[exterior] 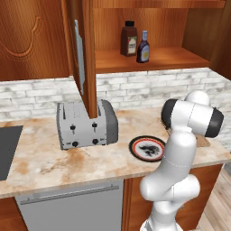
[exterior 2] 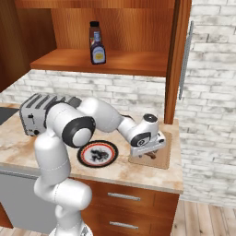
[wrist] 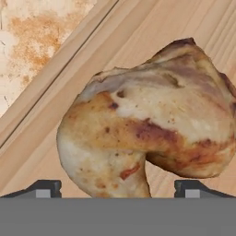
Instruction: Pick the chicken drumstick from the plate and place it on the cutting board. Then pick the condiment bottle from the cabinet and place it next to the cutting board.
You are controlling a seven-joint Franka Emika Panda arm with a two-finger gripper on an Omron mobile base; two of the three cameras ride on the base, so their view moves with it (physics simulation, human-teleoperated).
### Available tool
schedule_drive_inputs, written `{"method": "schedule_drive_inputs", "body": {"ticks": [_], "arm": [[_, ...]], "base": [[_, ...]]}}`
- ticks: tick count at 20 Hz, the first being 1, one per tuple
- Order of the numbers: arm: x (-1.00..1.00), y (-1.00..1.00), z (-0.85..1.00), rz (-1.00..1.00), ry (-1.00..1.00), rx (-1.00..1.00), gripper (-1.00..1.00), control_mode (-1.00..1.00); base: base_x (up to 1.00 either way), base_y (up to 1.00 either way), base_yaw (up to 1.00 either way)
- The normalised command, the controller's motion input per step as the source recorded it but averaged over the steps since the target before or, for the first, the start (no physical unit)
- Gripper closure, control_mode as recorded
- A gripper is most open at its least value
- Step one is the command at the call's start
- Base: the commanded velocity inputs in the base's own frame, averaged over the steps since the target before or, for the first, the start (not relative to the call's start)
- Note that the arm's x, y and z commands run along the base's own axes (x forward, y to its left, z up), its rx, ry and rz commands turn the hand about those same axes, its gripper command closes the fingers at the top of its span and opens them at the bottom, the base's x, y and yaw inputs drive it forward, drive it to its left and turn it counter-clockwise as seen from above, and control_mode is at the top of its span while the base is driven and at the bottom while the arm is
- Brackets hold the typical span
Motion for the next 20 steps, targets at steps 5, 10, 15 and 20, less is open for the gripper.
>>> {"method": "schedule_drive_inputs", "body": {"ticks": [5,10,15,20], "arm": [[-0.05,0.0,0.23,0.0,-0.07,0.0,-1.0,-1.0],[-0.1,0.0,0.27,0.0,-0.1,0.0,-1.0,-1.0],[-0.21,0.0,0.3,0.0,-0.08,0.0,-1.0,-1.0],[-0.23,0.12,0.25,0.0,-0.06,0.0,-1.0,-1.0]], "base": [[0.0,0.0,0.0],[0.0,0.0,0.0],[0.0,0.0,0.0],[0.0,0.0,0.0]]}}
